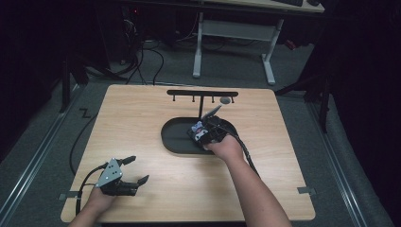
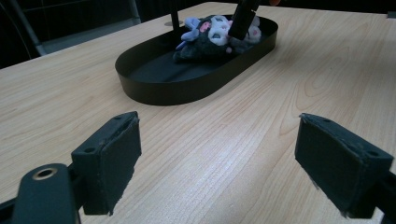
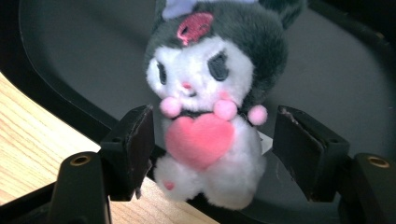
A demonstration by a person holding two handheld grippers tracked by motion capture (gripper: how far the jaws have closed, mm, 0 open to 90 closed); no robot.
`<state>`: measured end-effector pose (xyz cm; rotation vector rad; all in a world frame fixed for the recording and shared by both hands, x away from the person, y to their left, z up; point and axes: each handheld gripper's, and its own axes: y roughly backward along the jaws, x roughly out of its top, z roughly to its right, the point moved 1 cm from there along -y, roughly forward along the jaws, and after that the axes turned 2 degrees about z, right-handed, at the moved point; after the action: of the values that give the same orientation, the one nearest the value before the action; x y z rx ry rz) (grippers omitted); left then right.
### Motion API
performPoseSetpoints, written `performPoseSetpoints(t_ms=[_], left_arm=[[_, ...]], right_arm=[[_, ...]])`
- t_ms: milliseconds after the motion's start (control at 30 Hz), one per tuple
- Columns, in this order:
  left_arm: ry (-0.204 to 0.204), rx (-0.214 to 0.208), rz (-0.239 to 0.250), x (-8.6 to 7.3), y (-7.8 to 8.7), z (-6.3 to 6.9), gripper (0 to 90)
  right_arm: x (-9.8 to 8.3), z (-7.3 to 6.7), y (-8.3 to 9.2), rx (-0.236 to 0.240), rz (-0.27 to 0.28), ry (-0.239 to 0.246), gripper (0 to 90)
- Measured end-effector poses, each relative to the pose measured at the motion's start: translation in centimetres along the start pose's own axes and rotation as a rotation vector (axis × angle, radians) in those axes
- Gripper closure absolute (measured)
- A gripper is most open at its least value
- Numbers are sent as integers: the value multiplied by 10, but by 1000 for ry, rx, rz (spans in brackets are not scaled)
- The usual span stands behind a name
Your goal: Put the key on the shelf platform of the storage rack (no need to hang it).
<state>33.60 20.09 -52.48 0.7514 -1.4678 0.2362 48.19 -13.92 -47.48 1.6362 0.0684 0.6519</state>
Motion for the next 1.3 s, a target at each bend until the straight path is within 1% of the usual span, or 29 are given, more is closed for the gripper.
performPoseSetpoints(t_ms=[67,167,200,267,300,333,567,600,700,800,833,900,967,1033,1067,1100,1167,1300], left_arm=[[0,0,0,0,0,0,154],[0,-3,-1,0,0,0,154],[1,-3,0,0,-1,0,154],[2,-3,-2,0,-1,0,154],[2,-4,-3,0,-1,0,154],[2,-3,-2,0,-1,0,154],[-4,-4,-8,0,0,0,154],[-3,-4,-8,0,-1,0,154],[1,-2,-7,0,-1,0,154],[5,-4,-4,0,-1,0,154],[4,-4,-4,0,-1,0,154],[1,-5,-7,0,-1,0,154],[-2,-7,-7,0,-1,0,154],[-2,-7,-8,0,-1,0,154],[-2,-6,-8,0,-1,0,154],[-3,-5,-10,0,-1,0,154],[-5,-3,-10,0,-1,1,154],[-6,-2,-12,0,-1,1,154]], right_arm=[[0,0,3,2,11,-4,293],[-1,0,7,-2,23,4,294],[-1,1,8,-2,30,13,294],[-2,0,11,-1,24,8,294],[-3,-1,12,-5,15,-9,294],[-4,-1,12,3,24,3,294],[-7,-2,21,12,38,5,293],[-8,-1,21,15,45,13,293],[-12,-2,23,19,53,14,291],[-14,-4,26,-1,78,57,293],[-15,-4,27,-3,88,60,292],[-16,-3,29,-7,90,74,295],[-19,-2,30,4,111,60,290],[-23,-1,30,9,130,51,264],[-25,-1,30,-1,125,52,245],[-28,0,30,-8,134,58,236],[-32,1,29,-1,148,53,211],[-42,3,29,-15,160,59,162]])
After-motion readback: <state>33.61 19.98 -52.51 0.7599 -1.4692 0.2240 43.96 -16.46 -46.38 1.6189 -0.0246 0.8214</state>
